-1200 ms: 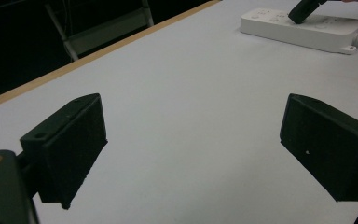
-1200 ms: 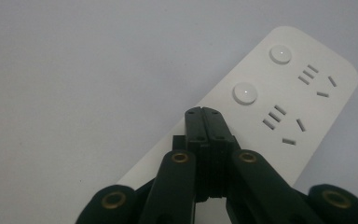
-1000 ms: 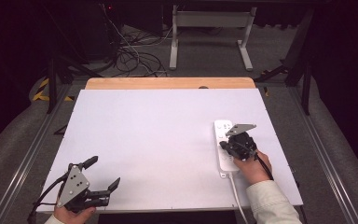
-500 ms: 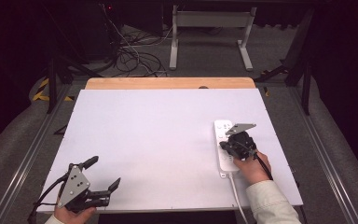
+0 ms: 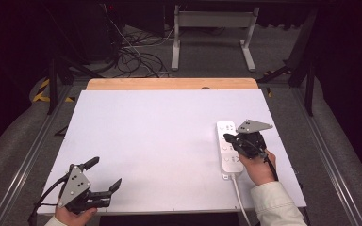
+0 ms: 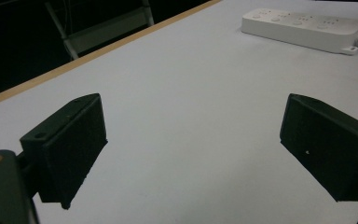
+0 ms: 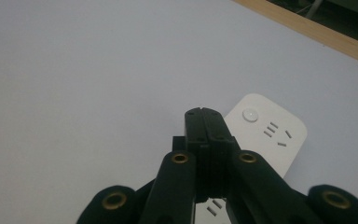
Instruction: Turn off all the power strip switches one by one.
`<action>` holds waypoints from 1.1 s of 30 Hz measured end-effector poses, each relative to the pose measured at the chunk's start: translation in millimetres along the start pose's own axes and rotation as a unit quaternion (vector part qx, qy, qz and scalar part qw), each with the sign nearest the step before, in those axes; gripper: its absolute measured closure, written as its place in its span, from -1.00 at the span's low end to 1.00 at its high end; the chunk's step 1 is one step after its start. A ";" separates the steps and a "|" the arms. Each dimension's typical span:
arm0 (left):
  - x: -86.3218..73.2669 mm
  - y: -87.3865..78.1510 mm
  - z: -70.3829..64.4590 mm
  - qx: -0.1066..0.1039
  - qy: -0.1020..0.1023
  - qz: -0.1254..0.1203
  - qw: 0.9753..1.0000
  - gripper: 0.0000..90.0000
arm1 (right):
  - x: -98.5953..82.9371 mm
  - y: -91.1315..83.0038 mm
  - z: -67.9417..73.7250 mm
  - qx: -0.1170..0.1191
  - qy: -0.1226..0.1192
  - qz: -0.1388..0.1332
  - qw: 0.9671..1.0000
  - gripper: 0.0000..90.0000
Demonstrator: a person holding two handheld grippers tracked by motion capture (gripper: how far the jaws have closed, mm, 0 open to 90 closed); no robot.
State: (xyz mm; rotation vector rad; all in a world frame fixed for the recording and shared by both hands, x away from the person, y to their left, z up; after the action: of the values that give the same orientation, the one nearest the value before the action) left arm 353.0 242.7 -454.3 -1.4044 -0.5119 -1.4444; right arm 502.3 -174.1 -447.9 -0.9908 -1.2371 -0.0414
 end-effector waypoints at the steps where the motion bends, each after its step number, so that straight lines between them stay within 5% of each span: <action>1: 0.2 -0.4 -0.1 0.002 0.000 -0.001 1.000 -0.84 | 2.2 -1.2 0.2 0.002 0.002 -0.001 1.000 1.00; 13: -0.3 -0.2 0.3 0.004 0.000 0.001 1.000 -0.84 | 16.2 9.0 -18.8 0.006 0.017 0.000 1.000 1.00; 21: -0.6 0.4 0.5 0.005 0.001 0.001 1.000 -0.84 | 9.3 27.8 -34.1 0.003 0.036 0.027 0.999 1.00; 33: -0.5 0.0 -0.2 0.004 0.000 0.000 1.000 -0.84 | -2.5 45.7 -35.2 0.008 0.039 0.080 0.996 1.00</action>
State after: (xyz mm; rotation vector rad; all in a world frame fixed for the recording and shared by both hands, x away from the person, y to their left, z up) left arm 352.7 242.7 -454.8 -1.3972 -0.5165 -1.4406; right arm 552.0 -170.4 -477.0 -1.0621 -1.0830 0.0546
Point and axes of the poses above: each handheld gripper's, and its own axes: y roughly forward along the jaws, x roughly out of its top, z roughly to its left, the point moved 5 cm from there along y, roughly forward along the jaws, and after that the axes turned 8 degrees about x, right-handed, at the moved point
